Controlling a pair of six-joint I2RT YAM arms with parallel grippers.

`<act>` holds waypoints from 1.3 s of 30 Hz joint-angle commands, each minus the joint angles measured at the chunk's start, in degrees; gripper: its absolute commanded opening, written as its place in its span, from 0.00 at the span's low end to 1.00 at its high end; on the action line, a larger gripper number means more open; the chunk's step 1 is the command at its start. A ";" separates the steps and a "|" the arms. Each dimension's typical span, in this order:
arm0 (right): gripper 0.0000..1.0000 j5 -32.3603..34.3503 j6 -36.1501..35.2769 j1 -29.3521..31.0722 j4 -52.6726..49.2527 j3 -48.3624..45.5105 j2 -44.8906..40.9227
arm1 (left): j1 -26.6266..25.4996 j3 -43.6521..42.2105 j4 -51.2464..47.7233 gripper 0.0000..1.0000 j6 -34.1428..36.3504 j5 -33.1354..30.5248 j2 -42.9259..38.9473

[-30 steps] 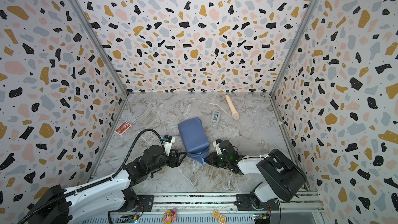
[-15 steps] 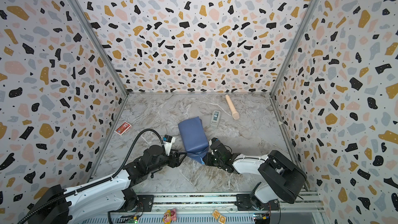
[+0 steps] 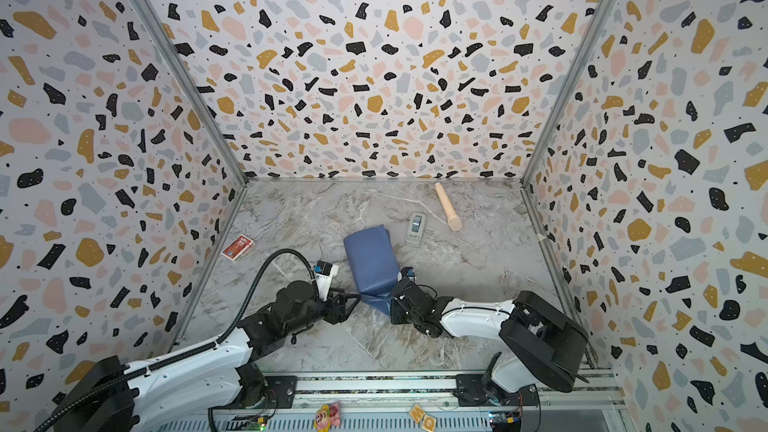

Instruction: Wrap the gift box in paper

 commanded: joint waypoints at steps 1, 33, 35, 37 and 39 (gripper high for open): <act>0.26 4.03 -1.23 0.92 -7.25 0.00 2.58 | -0.14 -0.67 2.88 0.71 0.10 0.85 -0.94; 0.13 -9.95 -3.68 -8.45 0.33 -5.37 -13.22 | -13.79 4.40 7.60 0.50 -1.66 -6.31 10.52; 0.13 -12.32 -5.26 -11.26 -0.04 -6.38 -14.94 | -15.67 5.96 9.69 0.45 -4.83 -7.15 14.42; 0.14 -14.06 -7.32 -13.62 -1.15 -6.68 -15.96 | -17.07 7.26 11.76 0.42 -8.63 -8.31 18.48; 0.14 -15.02 -9.16 -15.59 -2.01 -7.00 -16.95 | -18.14 9.22 11.59 0.40 -10.64 -9.38 22.02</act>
